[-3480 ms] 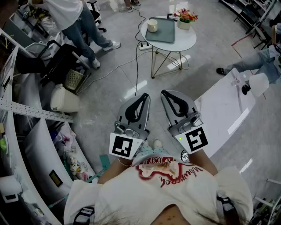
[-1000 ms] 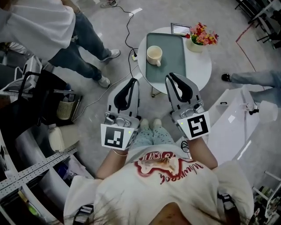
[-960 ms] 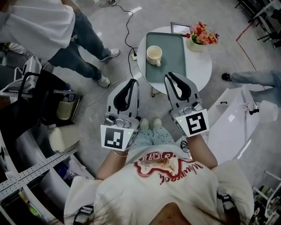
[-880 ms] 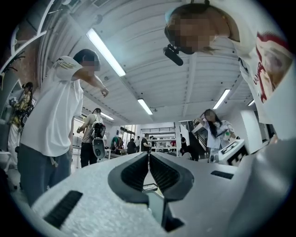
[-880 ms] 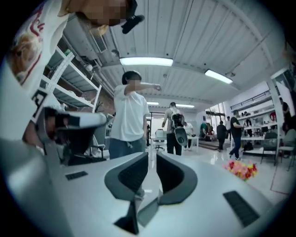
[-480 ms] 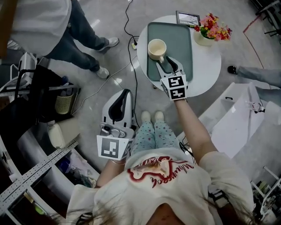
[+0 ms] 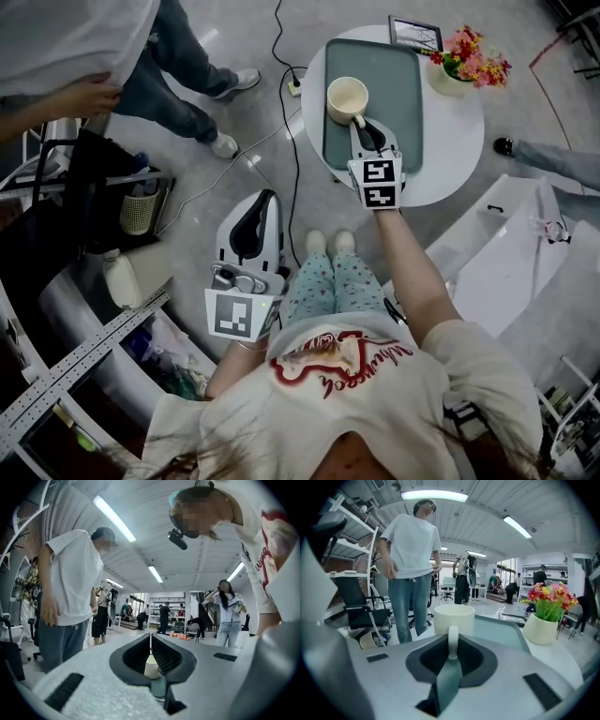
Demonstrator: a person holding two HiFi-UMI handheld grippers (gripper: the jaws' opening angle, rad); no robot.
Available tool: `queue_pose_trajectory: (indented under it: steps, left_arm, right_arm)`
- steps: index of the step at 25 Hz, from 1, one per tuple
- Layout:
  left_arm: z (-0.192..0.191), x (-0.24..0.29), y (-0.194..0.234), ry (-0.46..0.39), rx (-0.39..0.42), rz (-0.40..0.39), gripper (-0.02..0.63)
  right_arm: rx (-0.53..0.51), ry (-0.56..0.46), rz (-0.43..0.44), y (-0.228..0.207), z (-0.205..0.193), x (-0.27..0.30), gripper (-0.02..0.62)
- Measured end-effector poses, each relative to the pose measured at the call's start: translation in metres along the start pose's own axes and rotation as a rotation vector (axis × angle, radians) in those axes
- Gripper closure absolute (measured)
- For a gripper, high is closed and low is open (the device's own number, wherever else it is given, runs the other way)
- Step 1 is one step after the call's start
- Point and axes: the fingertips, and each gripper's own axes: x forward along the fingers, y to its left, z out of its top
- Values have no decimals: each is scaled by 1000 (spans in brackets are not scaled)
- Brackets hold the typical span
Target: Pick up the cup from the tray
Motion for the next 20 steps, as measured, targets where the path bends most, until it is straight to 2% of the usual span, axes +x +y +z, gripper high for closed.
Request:
queue_pose_trajectory:
  steps: [5,9,12,15,20]
  left_arm:
    - [11,7,-1,-45,24,-41,584]
    - [29,14,-13,-79,35,-75,584]
    - [42,20,-22,-92,58,-101,583]
    - [57,28,-33,-115,56,-126,583]
    - [93,39,-69,-187,69,-197,584]
  right_arm:
    - [51,-64,-15,-3,25,-16,540]
    - [113,-136,-7,-9,52,-51,540]
    - [137,-237,1,-15,99,-95,540]
    - [110,-333,16,-13,147,-151,540]
    - [91,-452,22,-16,201,-237,540]
